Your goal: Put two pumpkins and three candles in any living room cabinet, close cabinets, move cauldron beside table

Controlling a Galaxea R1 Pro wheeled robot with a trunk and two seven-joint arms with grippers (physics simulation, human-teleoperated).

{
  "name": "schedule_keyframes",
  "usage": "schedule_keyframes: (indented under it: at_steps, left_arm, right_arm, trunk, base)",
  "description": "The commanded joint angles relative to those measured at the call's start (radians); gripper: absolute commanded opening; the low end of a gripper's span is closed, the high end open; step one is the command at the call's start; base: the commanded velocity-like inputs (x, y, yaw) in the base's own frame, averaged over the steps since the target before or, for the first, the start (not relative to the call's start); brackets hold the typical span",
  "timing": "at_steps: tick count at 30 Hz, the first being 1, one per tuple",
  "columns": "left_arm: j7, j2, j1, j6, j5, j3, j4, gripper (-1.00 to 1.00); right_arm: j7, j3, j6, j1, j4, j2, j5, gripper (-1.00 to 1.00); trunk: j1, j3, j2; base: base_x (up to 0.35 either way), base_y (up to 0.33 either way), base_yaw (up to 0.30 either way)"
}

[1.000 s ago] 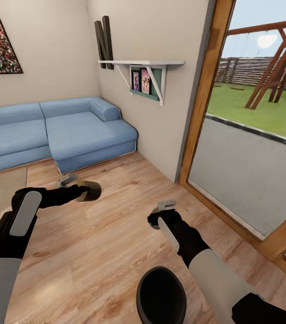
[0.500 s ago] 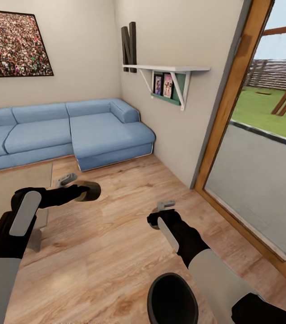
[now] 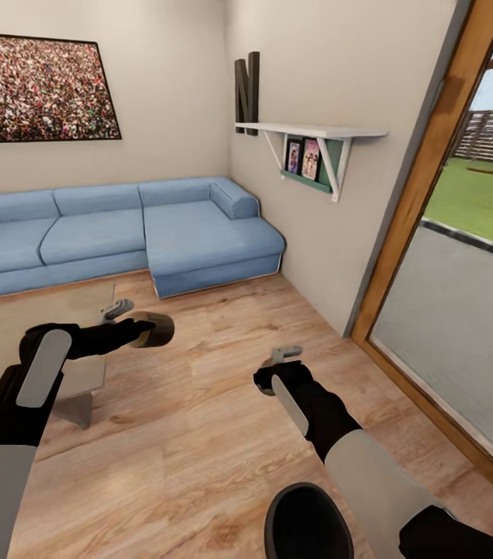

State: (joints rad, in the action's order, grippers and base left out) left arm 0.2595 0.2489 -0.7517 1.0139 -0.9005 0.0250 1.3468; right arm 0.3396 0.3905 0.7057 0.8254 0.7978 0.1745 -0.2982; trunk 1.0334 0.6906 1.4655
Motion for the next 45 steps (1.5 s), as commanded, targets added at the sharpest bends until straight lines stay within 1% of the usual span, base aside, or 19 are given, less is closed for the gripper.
schedule_keyframes:
  at_steps: [1, 8, 18, 25, 45]
  left_arm:
    - [0.000, 0.000, 0.000, 0.000, 0.000, 0.000, 0.000, -1.00]
    - [0.000, 0.001, 0.000, 0.000, 0.000, 0.001, 0.000, -1.00]
    - [0.000, 0.001, 0.000, 0.000, 0.000, 0.002, 0.000, -1.00]
    - [0.000, 0.002, 0.002, -0.001, -0.014, 0.003, 0.008, -1.00]
    - [0.000, 0.003, 0.002, -0.002, -0.014, 0.004, 0.004, -1.00]
  right_arm:
    - [-0.001, 0.000, 0.000, 0.000, 0.000, 0.000, -0.001, -1.00]
    - [0.001, 0.000, 0.000, -0.002, 0.000, 0.000, -0.001, -1.00]
    - [0.002, 0.001, -0.001, -0.002, 0.000, 0.000, -0.001, -1.00]
    - [0.002, 0.001, -0.002, -0.002, 0.000, 0.000, -0.001, -1.00]
    - [0.001, 0.001, -0.002, -0.002, -0.001, 0.000, -0.001, -1.00]
  trunk:
    - [-0.004, -0.005, -0.007]
    - [-0.031, -0.038, -0.056]
    - [-0.069, -0.085, -0.126]
    - [-0.069, -0.095, -0.126]
    - [-0.069, -0.121, -0.126]
  base:
    - [0.000, 0.000, 0.041]
    - [0.000, 0.000, 0.020]
    - [0.000, 0.000, 0.090]
    - [0.000, 0.000, 0.163]
    - [0.000, 0.000, 0.188]
